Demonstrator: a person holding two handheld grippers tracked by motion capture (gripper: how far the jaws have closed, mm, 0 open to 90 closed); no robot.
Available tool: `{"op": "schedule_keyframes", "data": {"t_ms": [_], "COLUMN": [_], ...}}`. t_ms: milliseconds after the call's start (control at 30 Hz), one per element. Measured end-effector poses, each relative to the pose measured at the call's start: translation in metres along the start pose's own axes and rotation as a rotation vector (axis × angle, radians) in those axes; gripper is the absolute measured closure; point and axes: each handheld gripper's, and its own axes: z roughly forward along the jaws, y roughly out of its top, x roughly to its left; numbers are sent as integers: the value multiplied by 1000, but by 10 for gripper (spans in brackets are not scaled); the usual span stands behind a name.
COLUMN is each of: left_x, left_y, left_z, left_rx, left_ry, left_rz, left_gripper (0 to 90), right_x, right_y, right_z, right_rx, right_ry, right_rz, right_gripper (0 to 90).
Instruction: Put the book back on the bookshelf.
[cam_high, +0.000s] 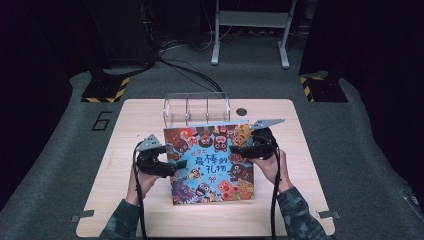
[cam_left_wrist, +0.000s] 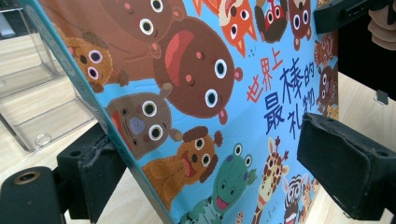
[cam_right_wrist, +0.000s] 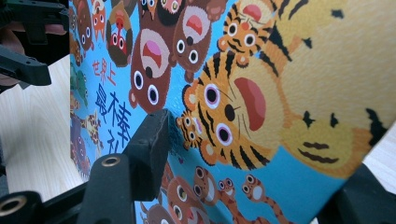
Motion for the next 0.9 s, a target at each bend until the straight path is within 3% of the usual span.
{"op": "schedule_keyframes", "data": {"t_ms": [900], "left_x": [-3], "left_y": [5], "left_z": [-7], "left_rx": [-31], "left_ry": [40], "left_rz": [48], "left_gripper": [115], "right_x": [4], "right_y": [8], "right_z": [1], "right_rx": [-20], "right_ry": [-66], "right_rz": [-16], "right_gripper": [389]}}
